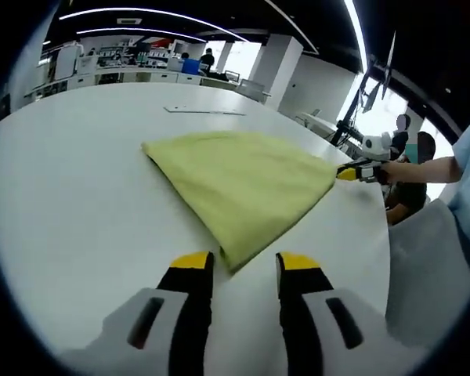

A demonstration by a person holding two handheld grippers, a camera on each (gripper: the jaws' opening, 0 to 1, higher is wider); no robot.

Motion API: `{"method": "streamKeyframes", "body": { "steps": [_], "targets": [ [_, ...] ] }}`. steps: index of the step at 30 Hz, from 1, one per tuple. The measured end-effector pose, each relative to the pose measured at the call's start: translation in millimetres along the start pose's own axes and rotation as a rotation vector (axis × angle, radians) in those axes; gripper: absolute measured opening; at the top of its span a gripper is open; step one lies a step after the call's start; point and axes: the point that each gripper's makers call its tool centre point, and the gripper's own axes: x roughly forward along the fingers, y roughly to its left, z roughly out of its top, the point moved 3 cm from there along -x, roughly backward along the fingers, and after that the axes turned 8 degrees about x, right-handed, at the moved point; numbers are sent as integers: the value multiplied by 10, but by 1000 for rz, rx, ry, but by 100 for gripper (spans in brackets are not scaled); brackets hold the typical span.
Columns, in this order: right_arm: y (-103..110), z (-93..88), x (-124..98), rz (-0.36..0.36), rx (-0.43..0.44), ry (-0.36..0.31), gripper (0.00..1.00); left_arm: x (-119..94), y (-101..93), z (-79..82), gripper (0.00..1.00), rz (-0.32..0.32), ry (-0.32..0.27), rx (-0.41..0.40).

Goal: Fold the garment on the visible template until the final outline fits inside the template.

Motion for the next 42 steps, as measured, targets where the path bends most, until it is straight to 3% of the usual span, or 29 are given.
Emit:
{"method": "streamKeyframes", "body": {
  "steps": [4, 10, 20, 27, 35, 42],
  "targets": [
    [-3, -5, 8, 0, 7, 8, 1, 22, 23, 2, 21, 6, 3, -12],
    [13, 14, -9, 4, 2, 11, 0, 20, 48, -35, 2, 21, 19, -26],
    [-66, 94, -200, 7, -68, 42, 0, -25, 67, -25, 0, 34, 4, -59],
    [-70, 103, -286, 18, -69, 42, 0, -67, 73, -39, 0, 34, 1, -73],
    [18, 28, -327, 36, -75, 57, 0, -156, -22, -90, 0, 24, 19, -50],
    [109, -158, -427, 42, -61, 71, 0, -252, -206, -220, 0, -4, 49, -34]
  ]
}}
